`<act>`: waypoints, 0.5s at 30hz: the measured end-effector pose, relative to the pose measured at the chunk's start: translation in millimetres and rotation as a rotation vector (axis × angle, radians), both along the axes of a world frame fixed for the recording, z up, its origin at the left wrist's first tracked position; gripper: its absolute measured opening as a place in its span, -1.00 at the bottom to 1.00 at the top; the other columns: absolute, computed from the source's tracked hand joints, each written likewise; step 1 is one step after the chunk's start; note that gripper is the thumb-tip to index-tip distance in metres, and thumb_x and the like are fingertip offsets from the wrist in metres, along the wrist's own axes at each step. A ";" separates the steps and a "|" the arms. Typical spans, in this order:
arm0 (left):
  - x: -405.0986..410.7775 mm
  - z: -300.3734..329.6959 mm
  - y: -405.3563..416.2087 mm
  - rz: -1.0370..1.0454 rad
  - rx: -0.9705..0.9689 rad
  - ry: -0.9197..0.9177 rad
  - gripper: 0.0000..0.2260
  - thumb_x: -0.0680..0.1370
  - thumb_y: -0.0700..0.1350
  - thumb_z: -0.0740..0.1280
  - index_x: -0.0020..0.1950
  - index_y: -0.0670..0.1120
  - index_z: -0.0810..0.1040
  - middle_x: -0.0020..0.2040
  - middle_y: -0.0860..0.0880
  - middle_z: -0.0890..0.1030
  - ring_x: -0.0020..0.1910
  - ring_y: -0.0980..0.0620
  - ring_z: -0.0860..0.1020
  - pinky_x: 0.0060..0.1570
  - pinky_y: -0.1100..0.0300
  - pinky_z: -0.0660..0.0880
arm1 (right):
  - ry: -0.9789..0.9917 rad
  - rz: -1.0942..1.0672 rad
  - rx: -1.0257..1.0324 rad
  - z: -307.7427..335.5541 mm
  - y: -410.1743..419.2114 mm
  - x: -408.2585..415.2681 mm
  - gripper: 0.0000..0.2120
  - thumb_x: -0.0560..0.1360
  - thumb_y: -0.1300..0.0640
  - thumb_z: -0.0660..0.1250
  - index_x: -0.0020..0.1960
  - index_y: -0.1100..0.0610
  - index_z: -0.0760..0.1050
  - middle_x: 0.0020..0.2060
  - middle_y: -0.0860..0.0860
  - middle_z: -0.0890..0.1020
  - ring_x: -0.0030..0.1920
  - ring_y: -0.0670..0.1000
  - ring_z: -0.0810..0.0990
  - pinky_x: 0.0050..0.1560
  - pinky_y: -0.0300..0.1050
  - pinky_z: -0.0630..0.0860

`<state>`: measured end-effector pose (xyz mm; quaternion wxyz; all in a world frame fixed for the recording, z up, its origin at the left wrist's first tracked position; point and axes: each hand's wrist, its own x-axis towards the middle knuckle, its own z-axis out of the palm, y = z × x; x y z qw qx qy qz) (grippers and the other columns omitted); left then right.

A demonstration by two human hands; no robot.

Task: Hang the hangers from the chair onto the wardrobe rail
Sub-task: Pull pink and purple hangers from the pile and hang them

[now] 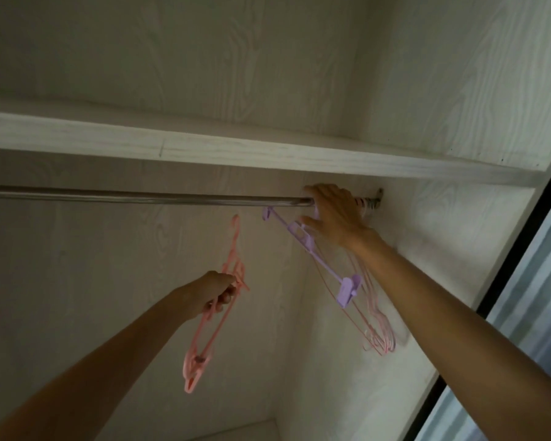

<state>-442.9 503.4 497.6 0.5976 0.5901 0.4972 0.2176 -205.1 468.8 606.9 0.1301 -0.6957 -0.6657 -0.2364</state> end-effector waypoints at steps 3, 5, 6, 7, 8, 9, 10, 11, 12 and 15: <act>2.7 -2.9 6.3 -0.011 -0.006 0.017 -0.73 0.62 -0.13 0.12 -0.26 -0.14 0.41 -0.32 -0.06 0.41 -0.42 0.06 0.31 -0.43 0.23 0.24 | -0.060 0.016 0.040 -10.8 1.4 20.0 -0.47 0.48 -0.06 0.31 0.40 0.05 0.32 0.27 0.06 0.48 0.28 0.11 0.41 0.23 -0.01 0.28; 3.6 -5.9 10.1 -0.012 -0.015 0.023 -0.73 0.61 -0.12 0.12 -0.26 -0.14 0.43 -0.32 -0.06 0.43 -0.42 0.05 0.32 -0.42 0.24 0.25 | -0.081 0.023 0.114 -12.0 -3.9 34.2 -0.52 0.46 0.01 0.35 0.36 0.07 0.39 0.22 0.07 0.54 0.24 0.12 0.45 0.22 0.00 0.30; 4.7 -7.4 11.1 -0.013 -0.019 0.030 -0.72 0.61 -0.11 0.12 -0.27 -0.13 0.43 -0.32 -0.05 0.43 -0.42 0.05 0.32 -0.43 0.24 0.25 | -0.088 0.021 0.127 -11.2 -6.2 42.3 -0.53 0.45 0.06 0.36 0.34 0.09 0.41 0.21 0.08 0.54 0.25 0.13 0.46 0.24 0.02 0.29; 6.2 -9.0 12.3 -0.011 -0.023 0.039 -0.72 0.61 -0.11 0.12 -0.27 -0.13 0.44 -0.32 -0.05 0.43 -0.42 0.05 0.32 -0.43 0.24 0.26 | -0.097 0.015 0.126 -10.1 -7.0 50.4 -0.53 0.45 0.09 0.36 0.34 0.11 0.41 0.23 0.09 0.54 0.26 0.13 0.45 0.27 0.03 0.27; 7.2 -10.2 12.3 -0.008 -0.023 0.047 -0.72 0.61 -0.11 0.12 -0.26 -0.14 0.44 -0.32 -0.05 0.43 -0.42 0.05 0.33 -0.43 0.24 0.27 | -0.108 0.000 0.107 -8.9 -7.9 57.8 -0.52 0.46 0.10 0.35 0.36 0.11 0.39 0.25 0.08 0.53 0.29 0.13 0.42 0.30 0.03 0.24; 8.6 -11.4 12.3 -0.007 -0.023 0.052 -0.72 0.61 -0.11 0.12 -0.26 -0.14 0.44 -0.32 -0.05 0.44 -0.42 0.06 0.33 -0.43 0.24 0.27 | -0.118 -0.018 0.084 -8.5 -8.4 64.6 -0.52 0.47 0.10 0.33 0.38 0.10 0.37 0.28 0.07 0.51 0.32 0.12 0.40 0.33 0.03 0.20; 9.8 -12.6 12.0 -0.007 -0.023 0.053 -0.72 0.61 -0.11 0.12 -0.27 -0.14 0.44 -0.31 -0.05 0.44 -0.42 0.06 0.33 -0.43 0.25 0.27 | -0.122 -0.035 0.060 -8.3 -8.9 70.2 -0.51 0.49 0.09 0.32 0.39 0.09 0.34 0.31 0.06 0.49 0.35 0.12 0.37 0.35 0.03 0.16; 10.8 -14.3 11.7 -0.007 -0.022 0.054 -0.72 0.61 -0.12 0.12 -0.27 -0.14 0.44 -0.31 -0.05 0.44 -0.42 0.06 0.34 -0.44 0.25 0.28 | -0.123 -0.048 0.041 -8.0 -8.8 75.5 -0.50 0.50 0.07 0.31 0.41 0.08 0.32 0.33 0.06 0.47 0.38 0.11 0.33 0.37 0.03 0.13; 11.5 -16.0 11.4 -0.004 -0.021 0.056 -0.72 0.61 -0.12 0.12 -0.26 -0.13 0.44 -0.32 -0.05 0.45 -0.42 0.06 0.34 -0.44 0.26 0.29 | -0.117 -0.061 0.024 -7.4 -8.8 79.9 -0.49 0.51 0.06 0.30 0.43 0.07 0.29 0.35 0.05 0.45 0.40 0.11 0.30 0.39 0.04 0.10; 14.3 -20.4 11.8 -0.008 -0.037 0.068 -0.72 0.61 -0.11 0.12 -0.26 -0.13 0.45 -0.30 -0.05 0.46 -0.41 0.06 0.35 -0.43 0.26 0.30 | -0.101 -0.103 0.009 -6.6 -10.0 89.6 -0.48 0.53 0.01 0.27 0.45 0.07 0.25 0.39 0.05 0.41 0.44 0.10 0.25 0.42 0.04 0.10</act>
